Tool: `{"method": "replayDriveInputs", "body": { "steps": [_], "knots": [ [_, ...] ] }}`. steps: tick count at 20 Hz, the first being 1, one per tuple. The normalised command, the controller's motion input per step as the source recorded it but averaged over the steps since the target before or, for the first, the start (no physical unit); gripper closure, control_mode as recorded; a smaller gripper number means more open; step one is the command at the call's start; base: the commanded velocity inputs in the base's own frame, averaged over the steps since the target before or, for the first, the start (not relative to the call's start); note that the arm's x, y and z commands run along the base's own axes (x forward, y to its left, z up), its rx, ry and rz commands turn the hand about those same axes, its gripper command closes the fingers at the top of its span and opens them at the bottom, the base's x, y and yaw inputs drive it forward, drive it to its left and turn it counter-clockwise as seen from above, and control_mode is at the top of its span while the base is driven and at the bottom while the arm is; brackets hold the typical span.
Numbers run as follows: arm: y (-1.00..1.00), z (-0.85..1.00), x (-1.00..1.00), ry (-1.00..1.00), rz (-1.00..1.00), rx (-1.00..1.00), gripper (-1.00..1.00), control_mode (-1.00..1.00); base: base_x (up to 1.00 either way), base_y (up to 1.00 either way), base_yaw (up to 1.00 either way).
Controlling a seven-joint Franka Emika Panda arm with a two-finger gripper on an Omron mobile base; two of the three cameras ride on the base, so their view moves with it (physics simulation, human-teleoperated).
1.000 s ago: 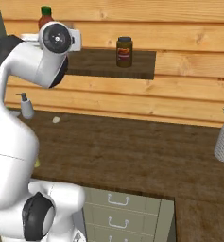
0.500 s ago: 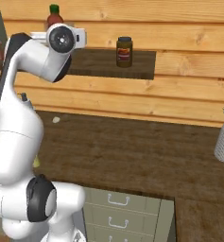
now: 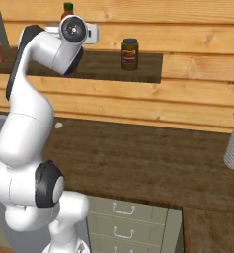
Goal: Put the shaker and condiment bottle from the counter next to their counterparts in the cabinet.
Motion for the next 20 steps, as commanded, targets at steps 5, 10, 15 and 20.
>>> {"method": "replayDriveInputs", "body": {
  "steps": [5, 10, 15, 20],
  "knots": [
    [0.0, -0.1, 0.32, -0.19, 0.0, -0.08, 1.0, -1.0, 0.0, 0.0, 0.0],
    [0.0, -0.02, 0.5, -0.04, 0.0, -0.03, 1.0, -1.0, 0.0, 0.0, 0.0],
    [-0.02, 0.02, 0.57, 0.17, 0.03, 0.02, 1.0, -1.0, 0.0, 0.0, 0.0],
    [0.0, 0.0, 0.37, 0.04, 0.03, 0.0, 1.0, -1.0, 0.0, 0.0, 0.0]
  ]
}}
